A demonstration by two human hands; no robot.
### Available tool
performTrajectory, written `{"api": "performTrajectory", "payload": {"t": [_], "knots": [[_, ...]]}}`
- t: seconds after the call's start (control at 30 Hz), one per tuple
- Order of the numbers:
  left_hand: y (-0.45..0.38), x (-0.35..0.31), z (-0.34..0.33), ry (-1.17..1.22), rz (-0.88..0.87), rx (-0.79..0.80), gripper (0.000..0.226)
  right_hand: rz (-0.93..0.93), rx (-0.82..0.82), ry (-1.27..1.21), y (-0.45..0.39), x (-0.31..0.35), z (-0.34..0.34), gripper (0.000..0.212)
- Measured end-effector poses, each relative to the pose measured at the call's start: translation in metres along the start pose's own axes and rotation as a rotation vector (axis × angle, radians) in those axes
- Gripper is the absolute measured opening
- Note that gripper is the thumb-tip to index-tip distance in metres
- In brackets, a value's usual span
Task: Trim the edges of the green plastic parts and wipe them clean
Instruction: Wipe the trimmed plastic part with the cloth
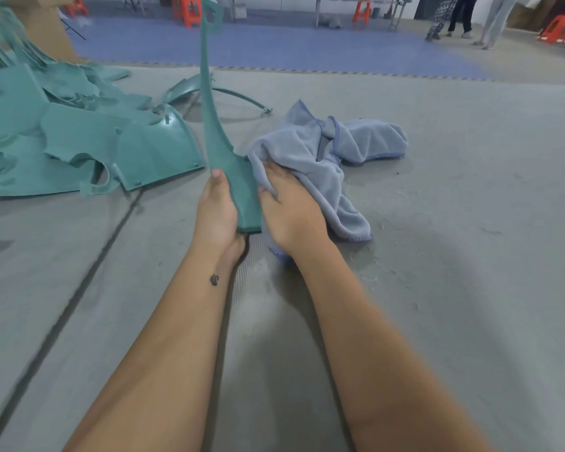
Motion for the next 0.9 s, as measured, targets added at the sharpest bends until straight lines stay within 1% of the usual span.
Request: {"api": "performTrajectory", "payload": {"t": [0.13,0.2,0.27,0.33,0.4,0.5,0.53,0.63,0.67,0.77,0.87,0.9], "knots": [[0.001,-0.001,-0.001,-0.027,0.006,0.013,0.044,-0.002,0.024,0.050,0.000,0.002,0.001,0.033],[0.001,-0.002,0.000,-0.032,0.019,0.010,0.044,-0.010,0.034,0.029,0.000,0.006,0.003,0.026],[0.000,-0.001,0.001,-0.022,0.046,0.010,0.045,-0.001,0.073,-0.034,0.003,0.013,0.003,0.023],[0.000,-0.001,0.002,0.014,0.075,0.020,0.048,0.039,0.130,-0.132,0.009,0.025,-0.002,0.025],[-0.001,-0.001,0.004,0.070,0.110,0.047,0.050,0.017,0.176,-0.235,0.010,0.028,-0.007,0.024],[0.001,0.001,0.004,0.064,0.111,0.055,0.052,-0.030,0.150,-0.293,0.009,0.022,-0.006,0.028],[0.002,0.001,0.003,0.038,0.097,0.048,0.048,-0.030,0.127,-0.282,0.008,0.021,-0.005,0.030],[0.004,0.000,0.002,-0.018,0.018,0.013,0.023,-0.074,0.095,-0.225,0.005,0.018,-0.006,0.033],[0.005,-0.001,0.002,-0.018,-0.004,0.013,0.018,-0.082,0.088,-0.186,0.004,0.015,-0.006,0.031],[0.006,-0.002,0.002,-0.058,-0.064,0.000,0.016,-0.061,0.036,0.001,0.002,0.007,-0.003,0.027],[0.006,-0.003,0.002,-0.049,-0.079,-0.005,0.016,-0.061,0.042,0.062,0.002,0.008,-0.001,0.032],[0.006,-0.003,0.002,-0.042,-0.073,-0.006,0.017,-0.048,0.046,0.055,0.003,0.009,0.000,0.030]]}}
Point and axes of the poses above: each hand's wrist, its own y-axis away from the middle knuckle, its own z-axis out of the back of the hand, x = y × z, the point moved 4 cm from there along -y, towards the middle knuckle, and after that the axes turned 12 degrees about z, right-handed, at the moved point
